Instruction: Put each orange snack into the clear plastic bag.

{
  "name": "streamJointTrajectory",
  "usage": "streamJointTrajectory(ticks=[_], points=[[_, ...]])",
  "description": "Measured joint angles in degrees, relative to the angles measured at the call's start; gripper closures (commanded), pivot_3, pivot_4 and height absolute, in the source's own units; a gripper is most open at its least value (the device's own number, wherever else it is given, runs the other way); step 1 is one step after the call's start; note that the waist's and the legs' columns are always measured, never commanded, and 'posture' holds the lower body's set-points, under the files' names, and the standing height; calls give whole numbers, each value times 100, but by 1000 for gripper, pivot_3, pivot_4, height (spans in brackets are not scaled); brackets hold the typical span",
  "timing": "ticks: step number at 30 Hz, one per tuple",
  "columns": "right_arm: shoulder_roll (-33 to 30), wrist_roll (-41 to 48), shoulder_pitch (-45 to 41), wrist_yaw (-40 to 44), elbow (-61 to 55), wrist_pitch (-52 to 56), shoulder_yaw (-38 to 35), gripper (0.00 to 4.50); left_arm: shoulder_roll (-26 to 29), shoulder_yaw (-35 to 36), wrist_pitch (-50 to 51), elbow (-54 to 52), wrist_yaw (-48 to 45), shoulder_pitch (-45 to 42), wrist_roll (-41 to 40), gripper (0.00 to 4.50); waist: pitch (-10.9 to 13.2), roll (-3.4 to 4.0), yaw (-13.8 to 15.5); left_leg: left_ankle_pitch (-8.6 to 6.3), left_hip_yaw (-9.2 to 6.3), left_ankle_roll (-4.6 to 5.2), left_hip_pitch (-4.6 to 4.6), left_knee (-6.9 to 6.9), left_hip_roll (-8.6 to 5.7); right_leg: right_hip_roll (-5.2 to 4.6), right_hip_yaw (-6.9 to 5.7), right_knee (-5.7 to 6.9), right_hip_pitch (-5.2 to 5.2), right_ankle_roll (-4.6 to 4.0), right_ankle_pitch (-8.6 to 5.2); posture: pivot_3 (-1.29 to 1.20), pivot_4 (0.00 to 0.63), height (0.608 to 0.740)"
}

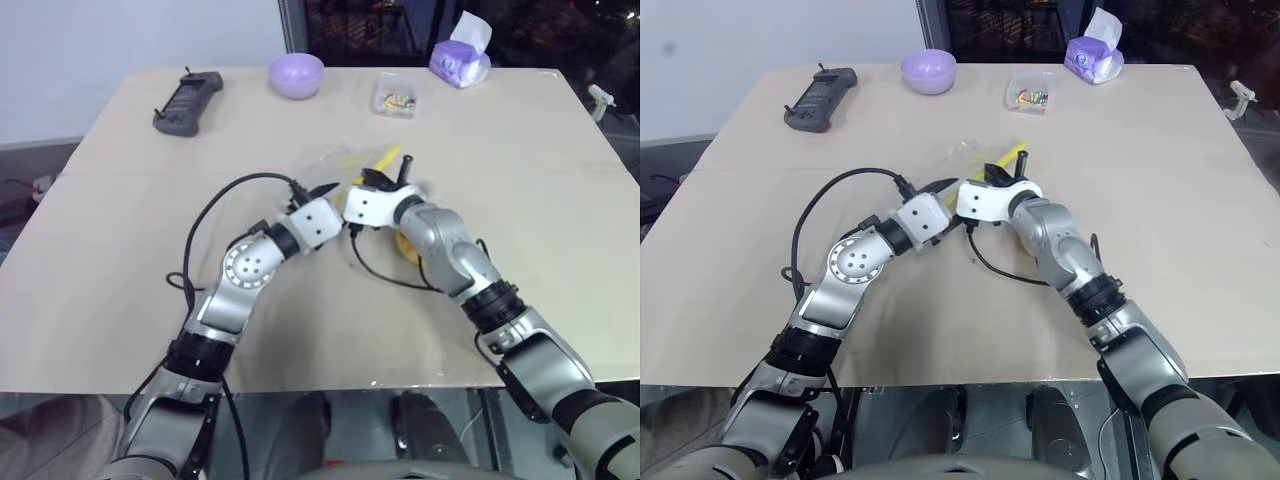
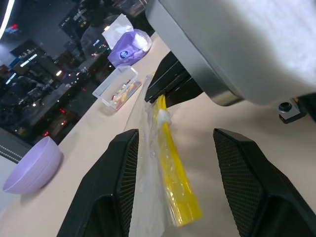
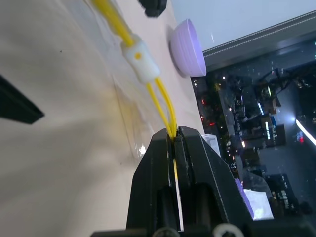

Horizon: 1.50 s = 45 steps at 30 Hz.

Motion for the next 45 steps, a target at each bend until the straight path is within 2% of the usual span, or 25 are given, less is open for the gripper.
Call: streamJointTrajectory(ticks=[1, 2, 3, 6, 12, 16, 19, 20, 22, 24, 28, 35, 41, 42, 45], points=[[0, 0, 11, 0, -2, 3, 0, 4500, 0, 0, 0, -1, -1, 0, 1, 2486, 0, 0, 0, 0, 0, 0, 0, 1, 0, 0, 0, 0, 0, 0, 0, 0, 150, 740], [0, 0, 12, 1, -2, 3, 0, 4500, 0, 0, 0, -1, -2, 0, 1, 2551, 0, 0, 0, 0, 0, 0, 0, 1, 0, 0, 0, 0, 0, 0, 0, 0, 150, 740], [0, 0, 19, 3, -3, 6, 0, 4500, 0, 0, 0, -1, -3, 0, 1, 3133, 0, 0, -1, 0, 1, 0, 0, 1, 0, 0, 0, 1, 0, 0, 0, 0, 150, 740], [1, 0, 19, 6, -50, 9, 0, 4500, 19, 6, 0, 0, -2, 1, 2, 4424, 0, 0, -1, 0, -1, 0, 0, 2, 0, 0, 0, 2, 0, 0, 0, 0, 150, 740], [28, 126, 37, -33, -47, -21, -35, 4500, 76, 16, -27, 11, 46, 5, 129, 4472, -1, 0, -1, 0, -1, 0, 0, 4, 0, 0, 0, 3, 0, 0, 0, 0, 150, 740], [219, 1001, 79, 16, 132, -261, -447, 4500, 80, 17, -197, 144, 164, 3, 189, 4472, -3, -2, -4, 0, 0, 0, 1, 6, 0, 0, 0, 4, 2, 0, 0, 0, 150, 740], [187, 1292, 79, 226, 197, -254, -507, 4500, 24, 67, -288, 246, 195, 4, 142, 4472, -3, -1, -2, 0, -1, 0, 1, 10, 0, 0, 0, 6, 2, 0, 1, 0, 150, 740], [186, 1355, 79, 263, 193, -228, -513, 4039, 15, 93, -332, 288, 222, 3, 116, 4500, -3, -1, -2, 0, -1, 0, 1, 11, 0, 0, 0, 7, 2, 0, 1, 0, 150, 740], [170, 1521, 95, 392, 153, -216, -549, 3666, 8, 117, -410, 355, 226, -8, 77, 4500, -3, -1, -2, 0, -1, 0, 1, 11, 0, 0, 0, 8, 2, 0, 1, 0, 150, 740], [100, 1914, 185, 742, -111, -221, -668, 2627, 8, 223, -682, 620, 217, -17, -45, 4500, -3, -1, -4, 0, -2, 0, 1, 12, 0, 0, -1, 9, 2, 0, 1, 0, 150, 740], [-217, 2230, 213, 1141, -381, -166, -767, 953, 28, 297, -1251, 1075, 35, -89, -315, 4500, -3, -1, 12, 0, -3, 1, 1, 19, 0, 0, -2, 11, 5, 1, 1, 0, 150, 740], [-715, 2411, 282, 1540, -530, -306, -773, 953, 231, 231, -2960, 2132, -904, -501, -812, 4500, -3, -1, 0, -1, -5, 1, 1, 28, -1, 0, -5, 14, 9, 1, 1, 0, 150, 740], [-876, 2420, 282, 1728, -513, -500, -717, 953, 382, 48, -3961, 2752, -1717, -787, -972, 4500, -3, -1, -5, -1, -4, 2, 1, 30, -1, 1, -5, 15, 9, 1, 1, 0, 150, 740], [-895, 2421, 282, 1751, -504, -515, -717, 1495, 405, 40, -4110, 2846, -1812, -816, -974, 4500, -3, -1, -5, -1, -4, 2, 1, 30, -1, 1, -5, 15, 9, 1, 1, 0, 150, 740], [-956, 2428, 284, 1830, -490, -555, -716, 2508, 503, 13, -4468, 3285, -1914, -952, -943, 4500, -3, -1, -4, -1, -6, 3, 1, 34, -1, 2, -6, 18, 10, 1, 1, 0, 150, 740]])
